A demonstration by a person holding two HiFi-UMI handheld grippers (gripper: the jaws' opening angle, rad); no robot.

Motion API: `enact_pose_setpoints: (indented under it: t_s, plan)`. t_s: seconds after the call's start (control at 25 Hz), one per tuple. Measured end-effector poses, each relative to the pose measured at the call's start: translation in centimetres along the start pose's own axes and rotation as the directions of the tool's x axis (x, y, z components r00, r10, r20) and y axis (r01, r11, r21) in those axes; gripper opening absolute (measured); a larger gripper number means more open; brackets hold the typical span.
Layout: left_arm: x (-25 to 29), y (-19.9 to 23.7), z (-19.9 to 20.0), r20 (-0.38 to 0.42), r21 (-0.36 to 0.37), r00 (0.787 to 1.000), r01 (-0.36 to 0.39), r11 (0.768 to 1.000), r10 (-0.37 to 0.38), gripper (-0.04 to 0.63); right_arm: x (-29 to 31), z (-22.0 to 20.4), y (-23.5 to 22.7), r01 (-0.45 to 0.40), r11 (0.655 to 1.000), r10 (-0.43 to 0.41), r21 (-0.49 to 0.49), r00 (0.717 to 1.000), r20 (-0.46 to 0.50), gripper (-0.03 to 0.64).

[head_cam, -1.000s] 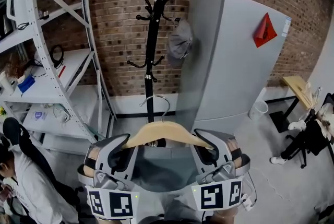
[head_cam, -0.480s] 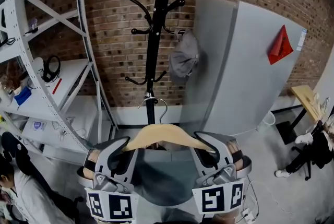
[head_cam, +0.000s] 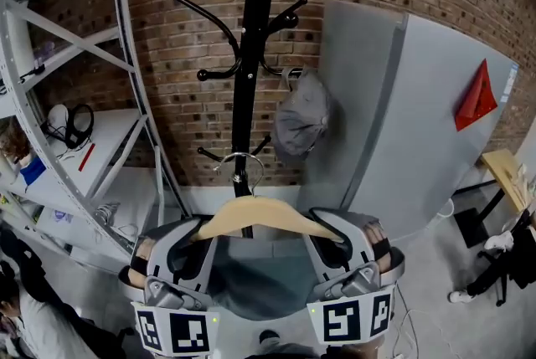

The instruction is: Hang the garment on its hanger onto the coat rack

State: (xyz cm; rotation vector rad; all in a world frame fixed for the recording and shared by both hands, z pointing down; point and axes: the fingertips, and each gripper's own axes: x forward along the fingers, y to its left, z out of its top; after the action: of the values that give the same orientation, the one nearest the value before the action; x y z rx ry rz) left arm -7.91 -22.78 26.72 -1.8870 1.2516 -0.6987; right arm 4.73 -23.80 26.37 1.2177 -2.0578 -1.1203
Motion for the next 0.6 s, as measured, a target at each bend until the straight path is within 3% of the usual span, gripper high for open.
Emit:
enact_pose_setpoints:
  t_s: [0.6]
  plan:
    - [9.3,3.8,-3.4,-0.018,0.003,0.999,-0.051,0.999,0.051,0.098,9.9,-3.0,-3.2,0.041,0.999,-0.041,0.008,0.999,0.008,0.077]
